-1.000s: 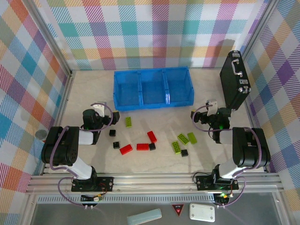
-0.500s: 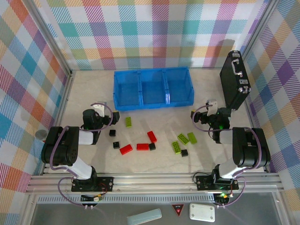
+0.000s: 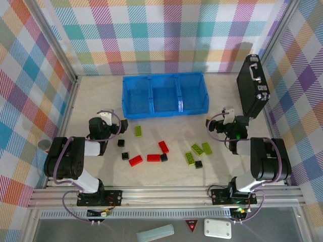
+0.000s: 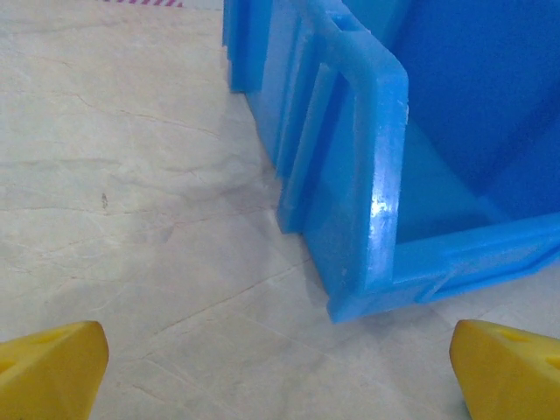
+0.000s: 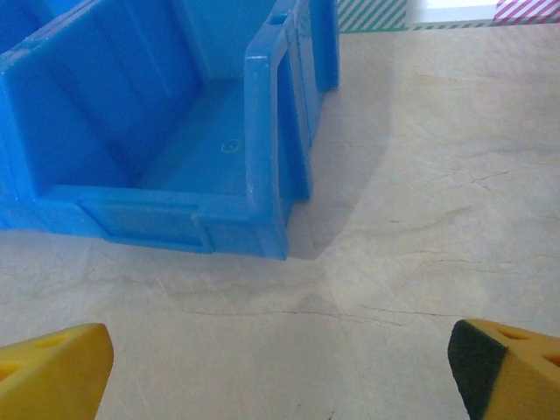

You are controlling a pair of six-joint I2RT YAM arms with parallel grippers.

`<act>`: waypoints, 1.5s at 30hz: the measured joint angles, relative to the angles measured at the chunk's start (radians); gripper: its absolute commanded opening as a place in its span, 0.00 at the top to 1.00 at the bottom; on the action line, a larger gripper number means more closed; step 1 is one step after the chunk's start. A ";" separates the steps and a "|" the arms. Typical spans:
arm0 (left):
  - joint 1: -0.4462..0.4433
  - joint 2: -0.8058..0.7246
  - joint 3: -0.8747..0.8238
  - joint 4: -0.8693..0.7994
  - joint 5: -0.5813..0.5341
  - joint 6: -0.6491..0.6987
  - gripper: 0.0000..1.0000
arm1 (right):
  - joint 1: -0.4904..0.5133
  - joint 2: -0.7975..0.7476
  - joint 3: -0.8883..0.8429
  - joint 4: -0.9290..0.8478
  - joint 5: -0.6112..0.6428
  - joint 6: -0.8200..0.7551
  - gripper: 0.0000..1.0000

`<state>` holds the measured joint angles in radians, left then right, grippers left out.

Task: Sort the legos into containers by color
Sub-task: Pick up the lego from the bottom-center of the table.

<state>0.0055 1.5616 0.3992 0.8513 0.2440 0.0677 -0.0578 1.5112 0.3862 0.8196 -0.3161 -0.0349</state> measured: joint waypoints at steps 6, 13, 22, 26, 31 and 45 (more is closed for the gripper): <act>0.000 -0.093 0.026 -0.124 0.002 0.001 0.00 | 0.000 -0.060 0.029 -0.083 0.010 0.002 0.01; -0.005 -0.174 0.124 -0.324 -0.024 -0.016 0.05 | 0.000 -0.105 0.090 -0.257 0.021 0.010 0.02; -0.010 -0.261 0.286 -0.680 -0.066 -0.124 0.03 | 0.050 -0.200 0.193 -0.593 0.073 0.055 0.10; -0.010 -0.305 0.325 -0.813 -0.066 -0.171 0.03 | 0.082 -0.231 0.259 -0.757 0.094 0.102 0.12; -0.010 -0.336 0.373 -0.975 -0.062 -0.211 0.03 | 0.132 -0.265 0.321 -0.933 0.117 0.148 0.16; -0.010 -0.359 0.611 -1.367 -0.008 -0.205 0.02 | 0.356 -0.193 0.478 -1.299 0.153 0.231 0.31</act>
<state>-0.0040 1.2026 1.0100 -0.5156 0.2356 -0.1371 0.2985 1.3182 0.8646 -0.4789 -0.1631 0.1963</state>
